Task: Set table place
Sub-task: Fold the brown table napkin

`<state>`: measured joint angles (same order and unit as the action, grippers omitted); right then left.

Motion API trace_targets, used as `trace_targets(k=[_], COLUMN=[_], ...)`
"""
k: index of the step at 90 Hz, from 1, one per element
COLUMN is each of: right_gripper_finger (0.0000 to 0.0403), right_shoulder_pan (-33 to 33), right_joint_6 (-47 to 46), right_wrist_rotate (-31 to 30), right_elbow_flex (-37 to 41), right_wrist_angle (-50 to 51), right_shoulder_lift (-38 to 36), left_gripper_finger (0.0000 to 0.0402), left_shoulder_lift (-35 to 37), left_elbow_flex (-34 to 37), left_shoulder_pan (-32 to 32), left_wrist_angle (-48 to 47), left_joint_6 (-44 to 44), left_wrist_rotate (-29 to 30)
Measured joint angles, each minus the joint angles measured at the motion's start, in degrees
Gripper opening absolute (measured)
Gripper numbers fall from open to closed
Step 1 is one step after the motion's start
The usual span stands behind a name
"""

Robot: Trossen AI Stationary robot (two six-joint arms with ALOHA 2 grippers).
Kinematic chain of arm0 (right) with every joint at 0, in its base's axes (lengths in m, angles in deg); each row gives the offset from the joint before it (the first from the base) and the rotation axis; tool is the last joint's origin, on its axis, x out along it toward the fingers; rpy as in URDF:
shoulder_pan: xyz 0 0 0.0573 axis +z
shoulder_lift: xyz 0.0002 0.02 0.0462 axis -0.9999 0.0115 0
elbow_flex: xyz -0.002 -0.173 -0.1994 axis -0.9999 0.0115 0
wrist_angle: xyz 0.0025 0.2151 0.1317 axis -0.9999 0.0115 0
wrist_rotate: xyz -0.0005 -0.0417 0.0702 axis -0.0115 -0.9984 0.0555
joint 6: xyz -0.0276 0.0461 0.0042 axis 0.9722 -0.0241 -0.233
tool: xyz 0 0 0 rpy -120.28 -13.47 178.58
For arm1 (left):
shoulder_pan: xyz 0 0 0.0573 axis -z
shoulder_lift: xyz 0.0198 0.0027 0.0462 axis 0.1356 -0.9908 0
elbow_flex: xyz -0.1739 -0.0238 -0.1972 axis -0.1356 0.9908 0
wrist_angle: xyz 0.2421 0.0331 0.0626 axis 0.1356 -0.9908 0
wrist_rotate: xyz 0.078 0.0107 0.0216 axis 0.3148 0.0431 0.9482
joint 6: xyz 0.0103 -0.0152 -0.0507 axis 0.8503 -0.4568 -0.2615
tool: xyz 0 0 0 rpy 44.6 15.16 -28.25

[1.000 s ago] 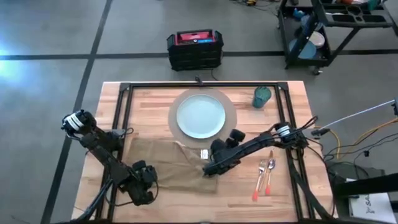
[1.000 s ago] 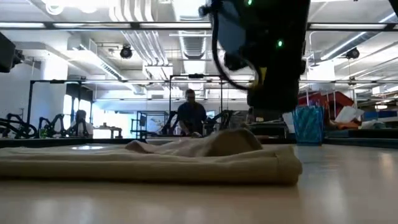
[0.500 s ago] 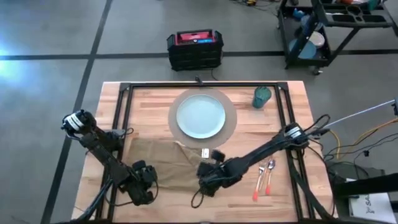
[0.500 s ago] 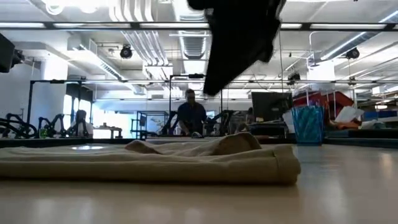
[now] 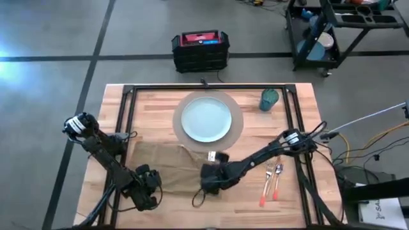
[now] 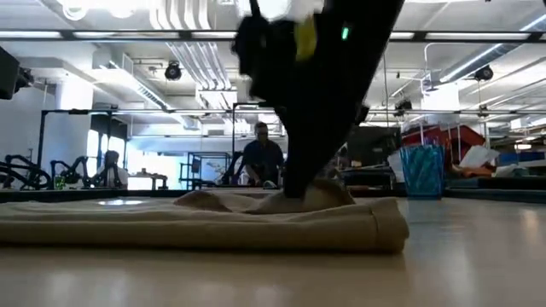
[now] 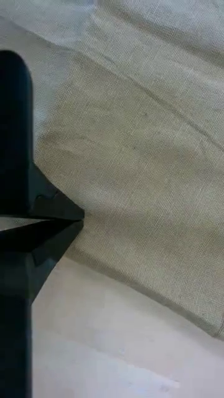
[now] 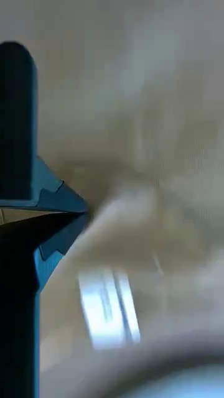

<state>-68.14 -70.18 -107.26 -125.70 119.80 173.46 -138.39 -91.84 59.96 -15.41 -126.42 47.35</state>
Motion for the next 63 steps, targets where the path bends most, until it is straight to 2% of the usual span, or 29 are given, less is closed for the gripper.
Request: trace_targets(k=[10, 19, 28, 42, 63], right_gripper_finger=[0.0, 0.0, 0.0, 0.0, 0.0], right_shoulder_pan=[-2.4, -3.3, -1.7, 1.7, 4.7], right_joint_6=[-6.1, -10.5, -10.3, -6.6, -2.1], right_wrist_rotate=[-12.6, -14.3, -10.5, -3.2, 5.5], right_elbow_flex=[0.0, 0.0, 0.0, 0.0, 0.1], right_wrist_angle=[12.3, 18.5, 17.0, 8.0, -6.5], right_shoulder_lift=[-1.0, -3.2, -5.4, -7.8, -6.6], left_gripper_finger=[0.0, 0.0, 0.0, 0.0, 0.0], left_shoulder_lift=[0.1, 0.1, 0.1, 0.1, 0.2], left_elbow_flex=[0.0, 0.0, 0.0, 0.0, 0.0], left_shoulder_pan=[0.0, 0.0, 0.0, -0.1, -0.1], left_wrist_angle=[0.0, 0.1, 0.1, 0.0, 0.0], left_joint_6=[0.0, -0.1, 0.0, 0.1, 0.1], left_wrist_rotate=[0.0, 0.0, 0.1, 0.4, 0.8])
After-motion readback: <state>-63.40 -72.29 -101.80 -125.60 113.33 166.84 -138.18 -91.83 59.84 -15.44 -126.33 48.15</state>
